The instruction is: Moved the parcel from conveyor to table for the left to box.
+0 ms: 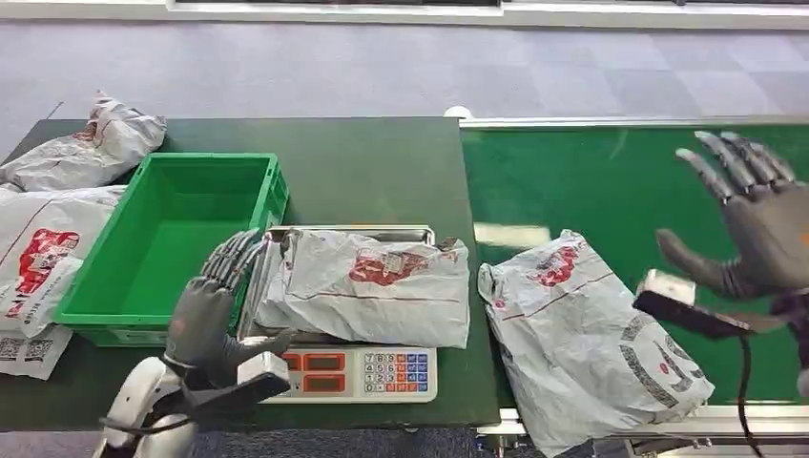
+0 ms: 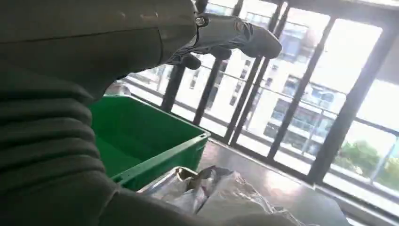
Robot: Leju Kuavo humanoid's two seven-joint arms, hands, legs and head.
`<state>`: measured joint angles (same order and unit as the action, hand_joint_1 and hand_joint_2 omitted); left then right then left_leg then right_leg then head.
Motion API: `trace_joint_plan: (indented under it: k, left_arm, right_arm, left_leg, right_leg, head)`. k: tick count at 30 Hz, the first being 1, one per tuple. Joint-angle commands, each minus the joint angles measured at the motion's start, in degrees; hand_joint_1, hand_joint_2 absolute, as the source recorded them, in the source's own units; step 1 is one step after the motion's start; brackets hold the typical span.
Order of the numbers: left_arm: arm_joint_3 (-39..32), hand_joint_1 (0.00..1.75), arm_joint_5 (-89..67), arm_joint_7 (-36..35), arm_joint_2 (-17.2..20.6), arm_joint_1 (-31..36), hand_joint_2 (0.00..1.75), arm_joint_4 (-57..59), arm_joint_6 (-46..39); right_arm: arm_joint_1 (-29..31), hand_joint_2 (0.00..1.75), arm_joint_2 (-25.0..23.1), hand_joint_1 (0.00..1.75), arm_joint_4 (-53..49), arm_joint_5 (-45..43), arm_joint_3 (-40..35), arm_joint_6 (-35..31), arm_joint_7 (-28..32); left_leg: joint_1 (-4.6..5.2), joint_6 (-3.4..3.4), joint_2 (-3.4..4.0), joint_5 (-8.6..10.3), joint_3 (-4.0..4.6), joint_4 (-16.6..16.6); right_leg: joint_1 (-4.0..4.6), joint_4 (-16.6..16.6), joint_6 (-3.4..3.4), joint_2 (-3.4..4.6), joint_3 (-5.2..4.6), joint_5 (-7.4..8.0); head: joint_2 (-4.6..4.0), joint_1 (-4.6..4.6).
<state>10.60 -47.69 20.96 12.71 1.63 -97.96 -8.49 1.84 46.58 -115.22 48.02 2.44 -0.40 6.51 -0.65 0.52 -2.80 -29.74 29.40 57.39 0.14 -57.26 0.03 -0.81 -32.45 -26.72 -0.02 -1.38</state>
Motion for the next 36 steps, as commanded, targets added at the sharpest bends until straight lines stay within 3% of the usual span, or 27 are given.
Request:
trace_joint_plan:
  k: [1, 3, 7, 8, 11, 12, 20, 24, 26, 36]
  left_arm:
    - [18.12, 0.00, 6.48, -1.77, 15.37, 33.35, 0.00, 19.64, 13.15]
    - [21.23, 0.00, 6.68, -2.87, 15.90, 36.28, 0.00, 20.52, 14.72]
    - [27.18, 0.00, 9.39, -5.37, 14.97, 41.84, 0.00, 23.85, 19.36]
    - [28.17, 0.00, 9.31, -5.52, 14.85, 42.28, 0.00, 24.62, 19.81]
    - [31.53, 0.00, 11.17, -5.42, 15.66, 42.48, 0.00, 26.68, 20.97]
    - [32.57, 0.00, 11.31, -5.35, 16.07, 42.43, 1.75, 26.94, 20.98]
    - [41.54, 0.00, 18.62, -6.40, 20.95, 42.19, 1.75, 28.27, 30.80]
    - [42.64, 0.00, 20.43, -5.58, 20.46, 39.49, 1.75, 31.33, 29.76]
    - [43.16, 0.00, 20.48, -4.64, 19.40, 37.35, 1.75, 33.68, 28.30]
    - [44.01, 0.00, 19.85, 1.23, 5.96, 32.63, 1.75, 51.46, 19.85]
  right_arm:
    - [-39.89, 1.75, -10.59, 0.00, -19.41, 14.04, 8.51, -9.20, -3.70]
    - [-40.91, 1.75, -8.97, 0.00, -18.93, 15.19, 3.15, -12.86, -8.38]
    - [-42.59, 1.75, -10.63, 0.00, -17.65, 18.56, -4.48, -17.14, -13.14]
    - [-42.87, 1.75, -10.91, 0.00, -17.74, 18.99, -5.43, -17.84, -13.69]
    - [-44.31, 1.75, -10.17, 0.00, -18.17, 21.19, -7.95, -20.28, -17.23]
    - [-44.40, 1.75, -9.70, 0.00, -18.27, 21.80, -8.83, -20.79, -18.25]
    - [-42.57, 1.75, -8.96, 0.00, -17.07, 23.47, -15.56, -23.41, -23.47]
    - [-41.64, 1.75, -8.97, 0.00, -16.57, 24.03, -17.49, -24.84, -24.60]
    - [-40.88, 1.75, -9.01, 0.00, -15.98, 23.60, -18.14, -25.30, -24.81]
    - [-38.44, 1.75, -13.30, 0.00, -13.72, 20.70, -17.47, -24.40, -20.57]
  left_leg:
    - [-0.15, 0.17, -0.60, 0.23, 0.04, -0.24]
    - [-0.12, 0.25, -0.32, 0.26, 0.00, -0.25]
    - [0.07, 0.27, 0.39, 0.31, -0.02, -0.40]
    - [0.00, 0.29, 0.71, 0.23, -0.03, -0.25]
    - [0.06, 0.31, 1.06, 0.29, -0.09, -0.37]
    - [0.12, 0.31, 1.28, 0.21, -0.16, -0.39]
    - [0.15, 0.31, 1.83, 0.10, -0.22, -0.31]
    - [0.17, 0.30, 1.95, 0.11, -0.24, -0.33]
    - [0.20, 0.30, 1.98, 0.13, -0.31, -0.40]
    - [0.40, 0.20, 1.62, 0.14, -0.65, -0.52]
  right_leg:
    - [0.14, 0.17, -0.14, -0.74, 0.18, -0.03]
    - [0.14, 0.12, -0.16, -0.52, 0.03, 0.01]
    - [-0.06, -0.04, -0.24, 0.06, -0.21, 0.14]
    - [-0.04, -0.11, -0.29, 0.48, -0.29, 0.15]
    - [-0.06, -0.02, -0.35, 0.71, -0.41, 0.27]
    - [-0.14, -0.08, -0.34, 0.96, -0.44, 0.26]
    - [-0.19, -0.15, -0.37, 1.62, -0.55, 0.29]
    - [-0.21, -0.14, -0.38, 1.68, -0.57, 0.30]
    - [-0.23, -0.10, -0.37, 1.73, -0.52, 0.31]
    - [-0.44, -0.02, -0.25, 1.48, -0.07, 0.24]
  head:
    - [0.00, 0.02]
    - [0.00, -0.02]
    - [0.00, 0.02]
    - [0.00, 0.00]
    - [0.00, 0.00]
    - [0.00, 0.00]
    - [0.00, 0.00]
    - [0.00, 0.00]
    - [0.00, 0.00]
    - [0.00, 0.00]
